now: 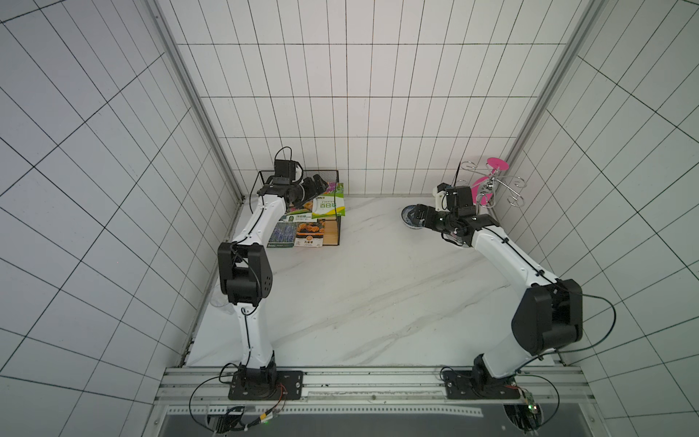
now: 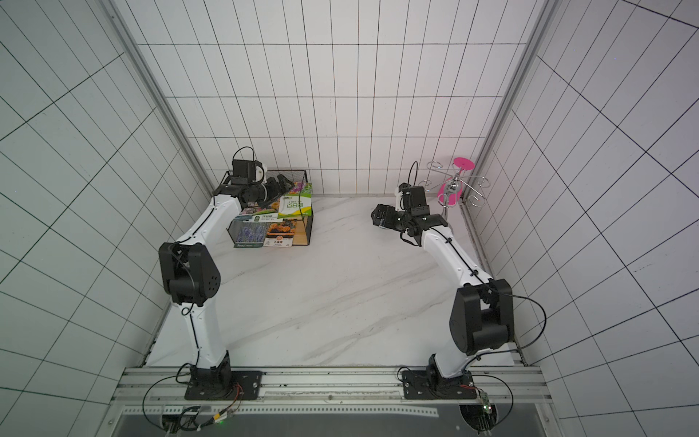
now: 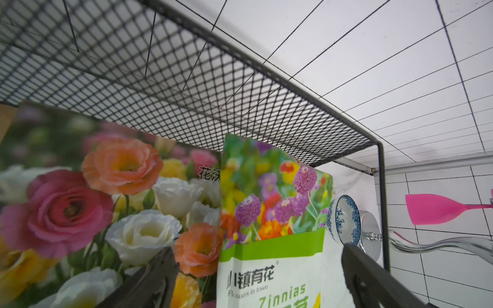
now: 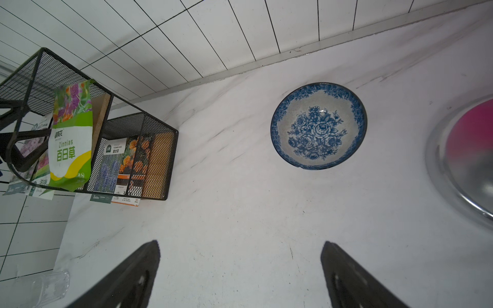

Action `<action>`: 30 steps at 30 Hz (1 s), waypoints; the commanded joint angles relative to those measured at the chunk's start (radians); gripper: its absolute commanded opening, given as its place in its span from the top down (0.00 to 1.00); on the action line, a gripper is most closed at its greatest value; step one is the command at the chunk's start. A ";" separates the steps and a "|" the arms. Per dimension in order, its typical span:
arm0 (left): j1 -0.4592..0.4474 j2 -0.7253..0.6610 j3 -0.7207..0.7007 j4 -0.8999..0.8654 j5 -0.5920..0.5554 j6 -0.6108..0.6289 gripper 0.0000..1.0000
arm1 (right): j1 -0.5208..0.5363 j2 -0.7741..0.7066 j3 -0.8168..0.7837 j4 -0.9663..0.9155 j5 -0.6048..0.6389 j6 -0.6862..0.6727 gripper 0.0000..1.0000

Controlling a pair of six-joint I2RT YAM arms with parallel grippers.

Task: Take the seed bag off the shelf
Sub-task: Pick up the seed packet from the shelf.

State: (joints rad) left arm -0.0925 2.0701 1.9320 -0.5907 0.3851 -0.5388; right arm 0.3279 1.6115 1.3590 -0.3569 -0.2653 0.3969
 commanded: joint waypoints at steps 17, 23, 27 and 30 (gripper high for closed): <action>0.003 0.043 0.022 0.055 0.123 -0.034 0.15 | 0.010 -0.002 -0.021 -0.014 -0.003 -0.029 0.01; 0.021 0.056 0.010 0.061 0.157 -0.052 0.36 | 0.010 -0.002 -0.026 -0.018 -0.003 -0.036 0.01; 0.038 0.059 0.011 0.066 0.173 -0.072 0.50 | 0.010 -0.005 -0.029 -0.021 -0.001 -0.041 0.01; 0.047 0.058 0.011 0.066 0.176 -0.072 0.59 | 0.010 -0.005 -0.029 -0.023 -0.002 -0.043 0.01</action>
State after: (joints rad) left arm -0.0551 2.1113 1.9480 -0.5411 0.5407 -0.6075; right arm 0.3279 1.6119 1.3552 -0.3634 -0.2657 0.3698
